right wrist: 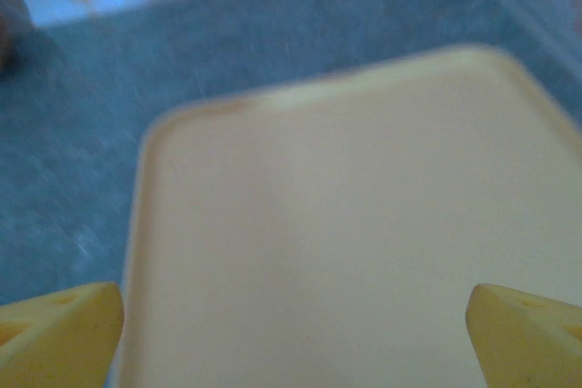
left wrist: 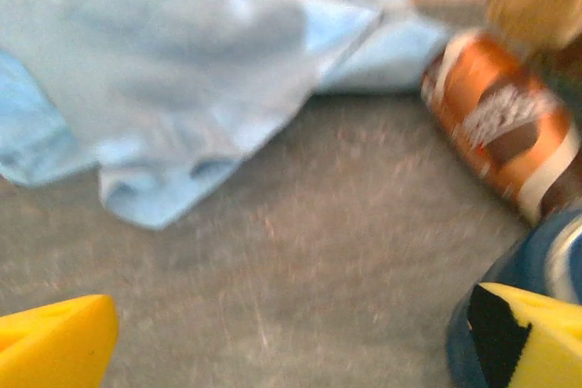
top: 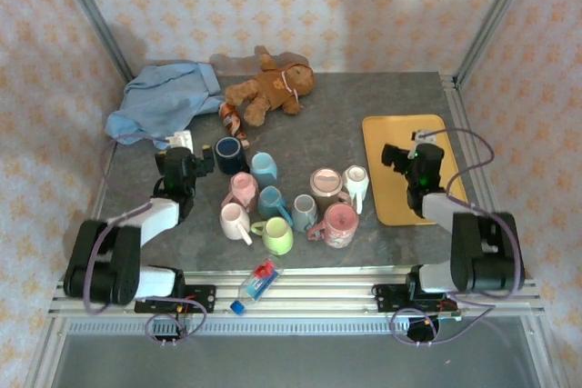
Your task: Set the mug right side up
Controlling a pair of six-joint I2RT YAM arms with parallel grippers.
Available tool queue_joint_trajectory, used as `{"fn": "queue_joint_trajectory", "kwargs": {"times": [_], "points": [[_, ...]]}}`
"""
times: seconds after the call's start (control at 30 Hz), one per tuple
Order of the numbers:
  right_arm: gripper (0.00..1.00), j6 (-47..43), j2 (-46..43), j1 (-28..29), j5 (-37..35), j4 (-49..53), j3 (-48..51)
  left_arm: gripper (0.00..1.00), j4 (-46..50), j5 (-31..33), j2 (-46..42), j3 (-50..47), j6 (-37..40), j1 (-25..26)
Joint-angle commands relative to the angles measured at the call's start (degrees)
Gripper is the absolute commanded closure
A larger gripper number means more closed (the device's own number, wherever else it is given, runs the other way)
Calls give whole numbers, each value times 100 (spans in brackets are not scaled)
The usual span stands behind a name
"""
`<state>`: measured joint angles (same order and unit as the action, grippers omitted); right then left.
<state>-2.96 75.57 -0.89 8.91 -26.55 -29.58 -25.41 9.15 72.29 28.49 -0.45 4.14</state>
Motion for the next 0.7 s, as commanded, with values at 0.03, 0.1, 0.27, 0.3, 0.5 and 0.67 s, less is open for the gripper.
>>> {"fn": "queue_joint_trajectory", "kwargs": {"times": [0.03,0.1,0.27,0.3,0.5,0.67], "points": [[5,326,-911,30,254,2092,-872,0,2390,-397,-977,1052,-321,60],[7,527,-1113,31,425,3188,-1388,0,3442,-628,-1214,1571,-553,69],[17,424,-1486,75,1298,5009,-2137,0,5087,-1442,-1548,2382,-713,143],[18,437,-1578,87,1404,5322,-2226,0,5272,-1621,-1597,2480,-727,157],[28,780,-1869,257,1419,7316,-2716,0,5728,-3168,-1662,2868,-775,309],[36,1398,-2113,618,1443,8064,-2623,0,5727,-4515,-1401,3070,-960,599]]}}
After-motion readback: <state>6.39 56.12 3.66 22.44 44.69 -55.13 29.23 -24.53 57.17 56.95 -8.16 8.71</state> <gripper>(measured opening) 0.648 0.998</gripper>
